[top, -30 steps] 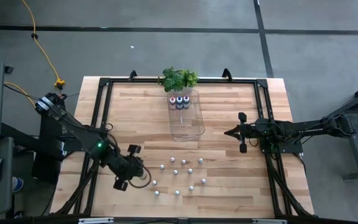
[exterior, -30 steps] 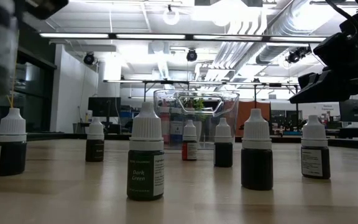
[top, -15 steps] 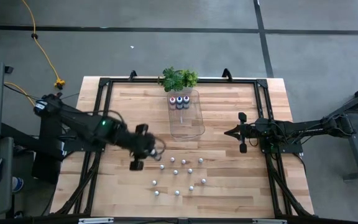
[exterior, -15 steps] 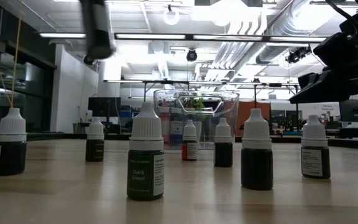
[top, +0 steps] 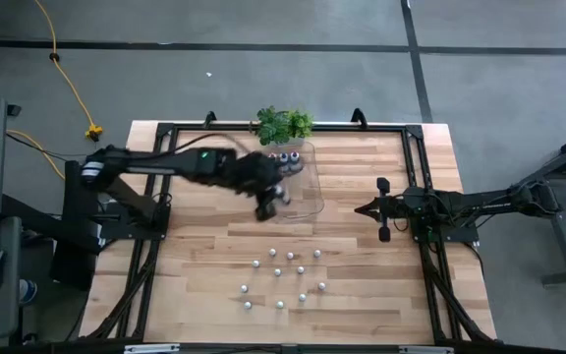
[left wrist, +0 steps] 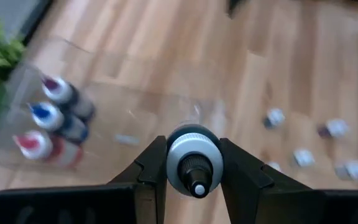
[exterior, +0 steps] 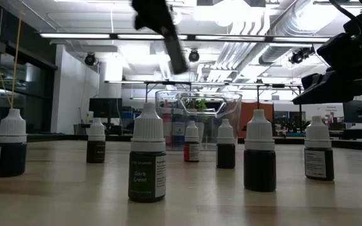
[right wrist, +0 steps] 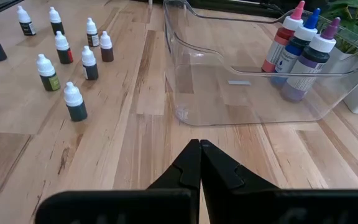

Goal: Pick & Place food coloring
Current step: Put the large black food coloring bottle into the transparent bin

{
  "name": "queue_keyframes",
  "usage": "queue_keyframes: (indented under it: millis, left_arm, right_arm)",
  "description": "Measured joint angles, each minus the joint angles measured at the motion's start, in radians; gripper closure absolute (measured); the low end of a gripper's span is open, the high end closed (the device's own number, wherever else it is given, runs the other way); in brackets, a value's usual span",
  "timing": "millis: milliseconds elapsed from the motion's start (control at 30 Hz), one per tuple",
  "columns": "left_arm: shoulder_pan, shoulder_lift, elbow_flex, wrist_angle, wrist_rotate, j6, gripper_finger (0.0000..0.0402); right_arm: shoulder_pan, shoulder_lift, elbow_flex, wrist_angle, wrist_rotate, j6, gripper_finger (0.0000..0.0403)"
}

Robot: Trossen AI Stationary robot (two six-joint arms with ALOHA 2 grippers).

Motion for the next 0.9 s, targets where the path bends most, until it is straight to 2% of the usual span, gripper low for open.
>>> queue_keyframes:
  millis: [200, 467, 633, 900]
  left_arm:
    - [0.103, 0.166, 0.181, -0.014, 0.02, 0.001, 0.0305]
    - [0.174, 0.355, 0.38, -0.013, 0.028, 0.046, 0.0305]
    - [0.203, 0.423, 0.422, -0.046, 0.028, 0.104, 0.0305]
    - [0.216, 0.467, 0.427, -0.065, 0.0, 0.181, 0.0305]
  right_arm:
    - [0.0, 0.0, 0.0, -0.004, 0.0, 0.0, 0.0402]
    - [0.0, 0.001, 0.0, -0.004, 0.0, 0.0, 0.0402]
    - [0.0, 0.0, 0.0, -0.003, 0.0, 0.0, 0.0402]
    - [0.0, 0.001, 0.0, -0.004, 0.0, 0.0, 0.0402]
